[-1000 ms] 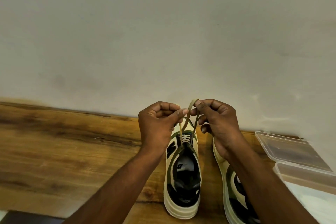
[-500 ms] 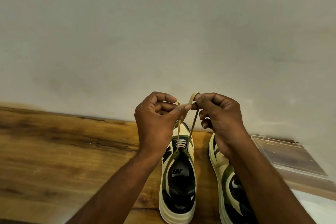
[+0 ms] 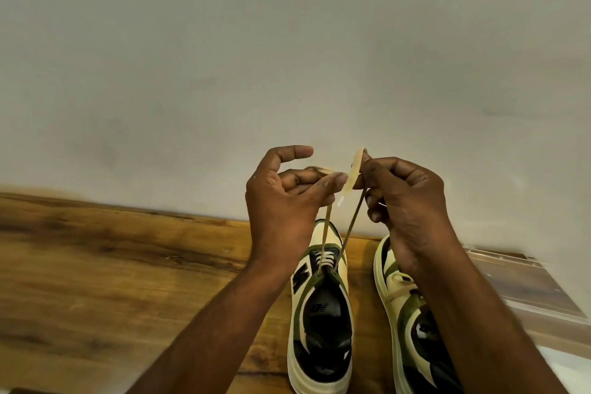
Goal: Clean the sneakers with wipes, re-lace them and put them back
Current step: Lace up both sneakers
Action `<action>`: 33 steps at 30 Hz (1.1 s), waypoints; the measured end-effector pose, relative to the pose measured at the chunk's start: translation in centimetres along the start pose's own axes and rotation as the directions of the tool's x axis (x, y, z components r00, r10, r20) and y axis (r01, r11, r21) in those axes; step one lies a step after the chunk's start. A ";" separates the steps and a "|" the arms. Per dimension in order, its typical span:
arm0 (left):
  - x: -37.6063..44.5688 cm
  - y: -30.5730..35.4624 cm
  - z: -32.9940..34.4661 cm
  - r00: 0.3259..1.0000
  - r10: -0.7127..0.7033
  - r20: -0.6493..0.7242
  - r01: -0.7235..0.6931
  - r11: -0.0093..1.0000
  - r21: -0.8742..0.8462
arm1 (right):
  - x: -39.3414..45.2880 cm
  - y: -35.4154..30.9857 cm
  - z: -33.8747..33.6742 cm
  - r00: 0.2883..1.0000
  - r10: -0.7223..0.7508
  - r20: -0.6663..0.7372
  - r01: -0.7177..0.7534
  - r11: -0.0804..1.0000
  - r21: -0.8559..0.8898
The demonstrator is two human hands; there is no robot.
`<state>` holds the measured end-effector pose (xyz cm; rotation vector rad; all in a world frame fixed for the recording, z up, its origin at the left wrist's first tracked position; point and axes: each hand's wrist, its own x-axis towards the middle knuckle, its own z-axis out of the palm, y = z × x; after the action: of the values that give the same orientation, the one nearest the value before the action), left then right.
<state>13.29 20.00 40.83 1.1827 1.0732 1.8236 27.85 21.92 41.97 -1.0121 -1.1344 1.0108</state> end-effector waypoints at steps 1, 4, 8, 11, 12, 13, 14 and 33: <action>0.0 0.1 0.1 1.000 -0.018 0.014 0.018 1.000 -0.015 | 0.0 -0.2 0.0 1.000 -0.009 0.005 0.009 1.000 0.003; -0.1 0.3 0.1 0.997 -0.054 0.063 0.058 0.997 -0.055 | -0.1 -0.8 -0.1 0.999 -0.028 0.015 0.028 0.999 0.019; -0.3 0.5 0.2 0.988 -0.085 0.125 0.098 0.990 -0.098 | -0.1 -1.0 -0.2 0.999 -0.035 0.025 0.034 0.999 0.027; -0.2 0.7 0.2 0.994 -0.070 0.088 0.077 0.994 -0.080 | -0.2 -0.7 0.2 0.999 -0.018 0.040 0.018 1.000 0.014; 0.0 0.8 0.1 0.996 -0.060 0.069 0.065 0.995 -0.072 | -0.3 -0.7 0.3 0.999 -0.015 0.045 0.014 1.000 0.011; 0.1 0.9 0.0 0.997 -0.049 0.052 0.052 0.997 -0.063 | -0.5 -0.7 0.3 0.999 -0.015 0.052 0.015 1.000 0.009; 0.3 1.1 -0.1 0.999 -0.034 0.038 0.036 0.998 -0.049 | -0.5 -0.7 0.4 0.998 -0.018 0.057 0.017 1.000 0.006; 0.4 2.0 -0.6 0.967 0.256 -0.016 -0.251 0.958 0.140 | -2.0 -0.4 2.6 0.997 -0.007 0.072 0.008 1.000 -0.016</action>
<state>12.34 19.41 42.63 1.4312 1.1232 1.9960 25.03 20.17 42.27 -0.9900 -1.2061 1.0408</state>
